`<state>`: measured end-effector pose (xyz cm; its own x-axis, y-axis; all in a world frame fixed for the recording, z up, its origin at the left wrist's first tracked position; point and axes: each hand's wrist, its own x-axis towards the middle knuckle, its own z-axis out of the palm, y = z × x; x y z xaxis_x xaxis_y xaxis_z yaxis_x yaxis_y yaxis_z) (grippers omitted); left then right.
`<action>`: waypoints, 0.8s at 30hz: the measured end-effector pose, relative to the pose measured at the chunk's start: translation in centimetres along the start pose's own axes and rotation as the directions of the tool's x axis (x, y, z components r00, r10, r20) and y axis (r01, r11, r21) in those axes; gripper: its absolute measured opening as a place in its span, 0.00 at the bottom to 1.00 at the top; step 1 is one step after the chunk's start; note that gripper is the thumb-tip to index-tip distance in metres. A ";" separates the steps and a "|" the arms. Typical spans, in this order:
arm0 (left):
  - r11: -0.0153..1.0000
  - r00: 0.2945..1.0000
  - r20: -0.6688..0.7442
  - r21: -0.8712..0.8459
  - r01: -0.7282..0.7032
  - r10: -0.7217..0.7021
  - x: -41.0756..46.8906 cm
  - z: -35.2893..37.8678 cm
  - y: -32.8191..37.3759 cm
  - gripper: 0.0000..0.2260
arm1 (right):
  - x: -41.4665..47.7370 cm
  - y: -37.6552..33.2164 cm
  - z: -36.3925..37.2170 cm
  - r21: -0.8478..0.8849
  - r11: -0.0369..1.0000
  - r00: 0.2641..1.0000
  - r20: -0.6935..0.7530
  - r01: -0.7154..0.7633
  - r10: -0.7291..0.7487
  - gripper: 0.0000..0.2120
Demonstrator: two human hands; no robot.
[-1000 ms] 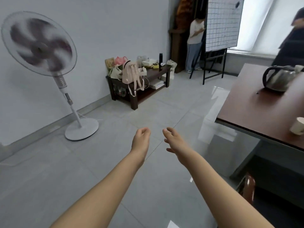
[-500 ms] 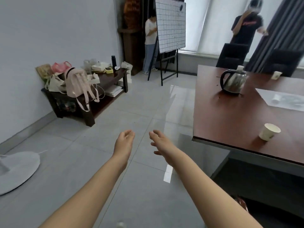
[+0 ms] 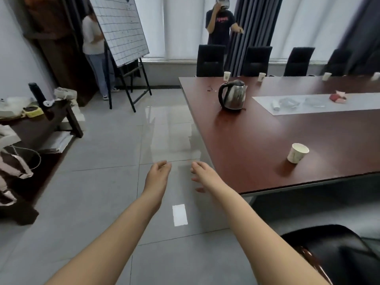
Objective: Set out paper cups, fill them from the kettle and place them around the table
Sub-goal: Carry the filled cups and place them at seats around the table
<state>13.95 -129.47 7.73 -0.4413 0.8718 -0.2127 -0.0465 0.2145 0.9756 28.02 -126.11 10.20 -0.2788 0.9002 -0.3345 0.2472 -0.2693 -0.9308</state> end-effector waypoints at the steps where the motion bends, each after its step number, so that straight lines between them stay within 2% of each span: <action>1: 1.000 1.000 0.025 0.001 0.000 0.000 0.7 0.4 0.2 0.18 | 0.6 -0.1 -0.1 0.010 1.000 1.000 -0.022 -0.003 0.003 0.20; 5: 1.000 0.992 0.126 0.001 -0.006 0.006 8.3 2.5 1.7 0.17 | 7.5 -1.1 -0.1 0.045 0.999 0.990 -0.137 -0.016 0.022 0.16; 10: 0.998 0.979 0.196 0.011 -0.057 0.053 19.4 5.4 4.9 0.11 | 18.5 -3.4 -1.0 0.071 0.997 0.980 -0.197 -0.024 0.038 0.24; 14: 0.998 0.970 0.238 0.041 -0.053 0.042 27.3 7.8 7.9 0.13 | 26.9 -6.7 -2.5 0.120 0.992 0.970 -0.237 -0.027 0.055 0.22; 24: 0.998 0.951 0.305 0.014 -0.059 0.052 43.2 12.0 12.4 0.15 | 41.6 -12.7 -4.9 0.169 0.985 0.939 -0.335 -0.022 0.078 0.26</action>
<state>5.03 -83.90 9.99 -0.1491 0.9744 -0.1682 -0.0077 0.1690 0.9856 17.83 -83.53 8.82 0.0688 0.9388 -0.3376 0.0926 -0.3429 -0.9348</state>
